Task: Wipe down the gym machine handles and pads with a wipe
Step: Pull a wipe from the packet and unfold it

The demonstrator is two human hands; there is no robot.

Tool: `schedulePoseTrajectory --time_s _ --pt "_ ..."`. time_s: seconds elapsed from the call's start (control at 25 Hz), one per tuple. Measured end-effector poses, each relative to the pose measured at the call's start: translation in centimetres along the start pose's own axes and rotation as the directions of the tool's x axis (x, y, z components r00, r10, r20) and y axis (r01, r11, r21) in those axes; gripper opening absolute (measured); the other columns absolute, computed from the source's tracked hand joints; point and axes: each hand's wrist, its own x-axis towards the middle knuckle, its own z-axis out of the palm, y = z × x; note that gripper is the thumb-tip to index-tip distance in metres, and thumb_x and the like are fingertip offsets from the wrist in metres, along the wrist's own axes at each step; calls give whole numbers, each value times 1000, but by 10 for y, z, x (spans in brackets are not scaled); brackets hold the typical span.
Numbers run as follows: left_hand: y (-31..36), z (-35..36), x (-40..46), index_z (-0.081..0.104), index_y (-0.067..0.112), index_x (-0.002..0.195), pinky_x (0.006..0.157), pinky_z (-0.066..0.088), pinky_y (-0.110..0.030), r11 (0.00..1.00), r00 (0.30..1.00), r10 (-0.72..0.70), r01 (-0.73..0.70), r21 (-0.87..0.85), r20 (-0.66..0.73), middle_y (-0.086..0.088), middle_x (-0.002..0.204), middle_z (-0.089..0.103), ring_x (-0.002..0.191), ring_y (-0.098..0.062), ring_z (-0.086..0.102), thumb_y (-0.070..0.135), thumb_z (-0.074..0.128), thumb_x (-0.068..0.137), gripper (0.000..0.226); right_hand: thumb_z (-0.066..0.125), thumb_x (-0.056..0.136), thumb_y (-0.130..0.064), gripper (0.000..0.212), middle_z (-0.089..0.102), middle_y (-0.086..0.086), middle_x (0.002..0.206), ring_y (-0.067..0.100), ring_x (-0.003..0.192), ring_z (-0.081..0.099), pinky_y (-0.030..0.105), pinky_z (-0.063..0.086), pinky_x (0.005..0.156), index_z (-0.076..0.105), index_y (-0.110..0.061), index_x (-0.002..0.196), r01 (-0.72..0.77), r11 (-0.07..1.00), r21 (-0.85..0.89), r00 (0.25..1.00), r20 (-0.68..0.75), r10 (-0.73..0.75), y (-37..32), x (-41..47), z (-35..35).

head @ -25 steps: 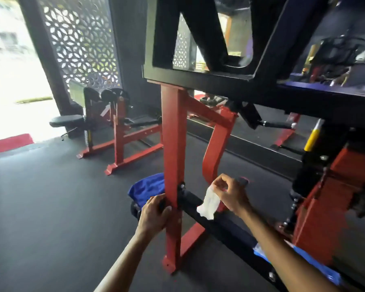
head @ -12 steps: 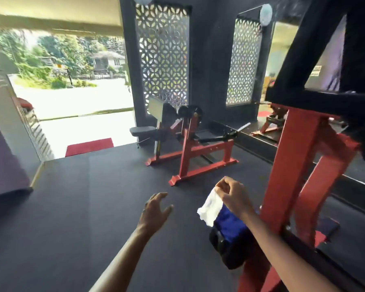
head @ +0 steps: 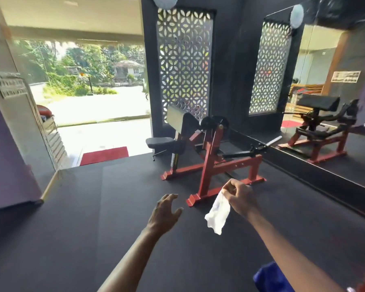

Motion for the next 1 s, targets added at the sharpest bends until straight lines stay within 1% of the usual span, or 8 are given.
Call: schedulePoseTrajectory --time_s 0.12,0.24,0.44,0.6,0.68,0.76,0.84,1.0 --pt "-1 6 93 46 15 136 104 33 -24 998 999 52 -52 -30 3 0 140 47 129 -16 43 28 62 88 52 63 78 -13 8 65 -5 67 12 64 61 31 52 63 62 -16 71 5 1000 -29 1000 -11 -6 15 84 13" --pt "1 16 168 48 15 135 102 33 -22 994 997 73 -70 -79 27 2 138 49 128 -14 45 27 64 87 52 63 79 -14 7 66 -6 69 10 65 61 29 50 63 62 -17 73 -57 997 -43 998 -36 56 29 148 19" --pt "-8 69 309 50 14 133 101 35 -21 980 986 140 -124 -158 94 1 133 52 125 -14 47 26 63 86 50 64 77 -14 10 66 -7 65 10 64 62 33 52 64 62 -19 69 -143 985 -92 983 -128 131 83 263 39" --pt "-4 114 423 52 14 132 106 34 -23 960 967 206 -170 -225 148 3 132 53 126 -13 46 27 62 85 49 63 76 -20 11 66 -10 65 10 66 63 35 54 64 60 -23 66 -237 962 -135 959 -190 210 133 351 43" --pt "5 130 486 51 15 132 105 32 -19 947 948 260 -214 -240 183 4 132 52 126 -12 45 26 62 86 48 62 76 -22 11 65 -11 65 10 66 62 34 53 63 59 -25 66 -275 948 -161 946 -220 237 156 399 41" --pt "20 148 551 53 13 129 99 30 -14 928 927 324 -272 -256 191 3 127 55 122 -12 48 23 62 87 44 62 76 -20 11 64 -10 65 10 65 61 26 49 59 59 -24 66 -303 944 -131 923 -287 257 177 445 36" --pt "35 174 601 56 12 125 95 33 -14 917 916 345 -283 -281 204 2 120 59 116 -14 53 20 64 85 41 63 75 -14 10 64 -9 65 10 63 60 16 43 55 62 -20 68 -347 934 -84 891 -340 300 198 480 30" --pt "63 243 686 56 11 125 93 32 -13 902 890 374 -285 -324 259 1 119 58 115 -14 52 19 64 85 41 64 75 -8 11 62 -4 59 13 59 56 21 42 55 62 -12 65 -436 898 61 796 -440 416 267 546 21"
